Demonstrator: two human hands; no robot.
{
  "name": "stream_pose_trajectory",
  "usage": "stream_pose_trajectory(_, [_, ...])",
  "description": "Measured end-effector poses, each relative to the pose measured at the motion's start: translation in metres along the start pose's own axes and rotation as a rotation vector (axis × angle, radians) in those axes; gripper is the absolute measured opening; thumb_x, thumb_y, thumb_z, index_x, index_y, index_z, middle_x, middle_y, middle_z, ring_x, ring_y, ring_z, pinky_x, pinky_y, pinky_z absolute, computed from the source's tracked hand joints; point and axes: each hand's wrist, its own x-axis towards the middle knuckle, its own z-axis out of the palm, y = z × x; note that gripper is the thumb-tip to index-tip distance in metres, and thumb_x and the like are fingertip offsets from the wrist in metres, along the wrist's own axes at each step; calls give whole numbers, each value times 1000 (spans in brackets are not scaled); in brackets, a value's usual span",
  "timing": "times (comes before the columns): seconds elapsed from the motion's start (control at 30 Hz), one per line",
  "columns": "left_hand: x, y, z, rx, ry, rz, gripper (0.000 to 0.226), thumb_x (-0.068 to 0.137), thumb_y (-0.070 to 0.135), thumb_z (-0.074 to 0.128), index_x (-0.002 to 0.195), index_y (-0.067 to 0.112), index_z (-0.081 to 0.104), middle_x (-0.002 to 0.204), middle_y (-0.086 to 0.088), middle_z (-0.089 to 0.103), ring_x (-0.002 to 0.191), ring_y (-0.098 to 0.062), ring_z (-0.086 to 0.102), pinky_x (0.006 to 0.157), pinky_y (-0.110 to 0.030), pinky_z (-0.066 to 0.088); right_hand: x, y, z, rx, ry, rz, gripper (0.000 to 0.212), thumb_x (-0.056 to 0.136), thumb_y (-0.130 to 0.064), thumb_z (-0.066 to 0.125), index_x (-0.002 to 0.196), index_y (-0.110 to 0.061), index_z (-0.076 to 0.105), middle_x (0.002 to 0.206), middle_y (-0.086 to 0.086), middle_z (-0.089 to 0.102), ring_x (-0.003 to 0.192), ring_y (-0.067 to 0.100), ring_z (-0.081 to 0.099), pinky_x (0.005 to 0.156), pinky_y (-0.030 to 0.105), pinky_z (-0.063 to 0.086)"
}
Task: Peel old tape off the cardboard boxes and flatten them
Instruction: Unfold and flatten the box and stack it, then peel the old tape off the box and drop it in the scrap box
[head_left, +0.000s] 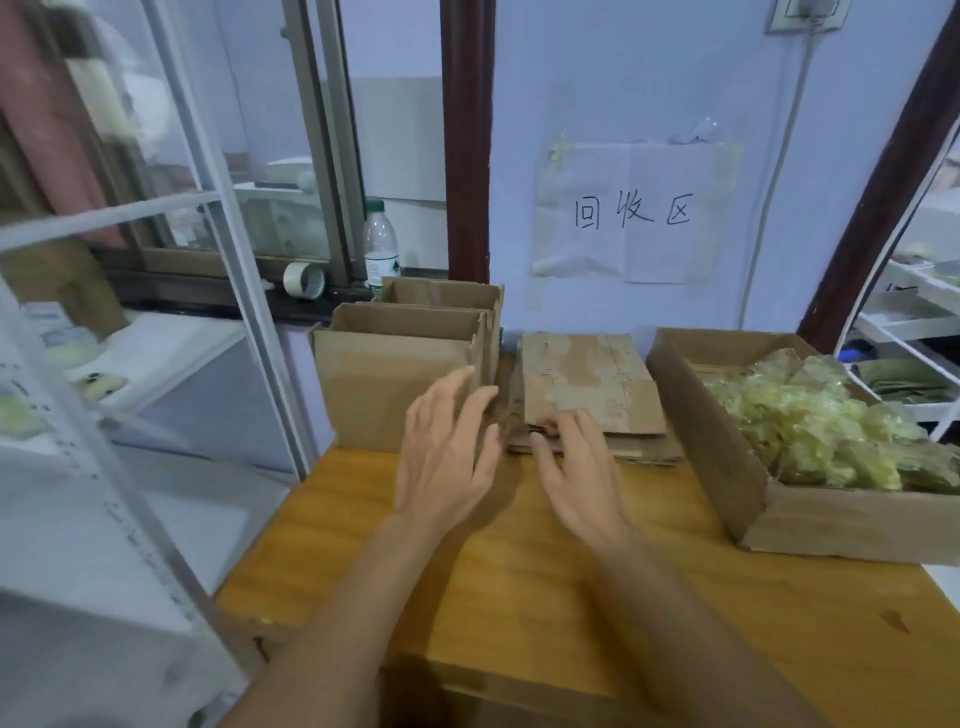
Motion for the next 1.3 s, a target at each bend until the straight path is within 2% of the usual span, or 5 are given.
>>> stream_pose_trajectory(0.37, [-10,-85,-67,-73,165,-536,42,96,48,67,116,16,50,142,-6,43,133,-27,44,110,-44,38,35,-66,43,257,-229,157,80,85,-70,63,148,-26,40,139,-5,44,128,19,52,105,48,51])
stream_pose_trajectory(0.53, [-2,-107,-64,-344,15,-824,100,89,64,70,163,19,18,168,-4,23,154,-27,26,123,-55,30,52,-46,68,388,-214,283,109,68,-88,59,156,-31,31,152,0,45,140,26,48,112,55,47])
stream_pose_trajectory(0.63, [5,-123,-54,-508,-119,-908,113,87,66,70,167,23,3,174,-3,12,159,-28,15,126,-57,23,50,-44,70,416,-255,271,90,84,-67,68,158,-28,33,152,-5,51,141,20,48,116,51,44])
stream_pose_trajectory(0.87, [11,-125,-50,-617,-97,-863,69,93,50,73,146,19,42,141,-3,52,126,-24,57,104,-42,51,43,-67,55,410,-253,316,53,108,-22,55,157,-8,41,153,5,54,146,24,46,119,38,39])
stream_pose_trajectory(1.3, [-23,-67,-84,-622,47,-854,58,84,41,85,130,25,53,112,3,58,100,-14,60,78,-31,54,-6,-60,-8,594,41,403,39,106,-27,60,143,-16,62,138,-9,64,132,13,57,113,46,49])
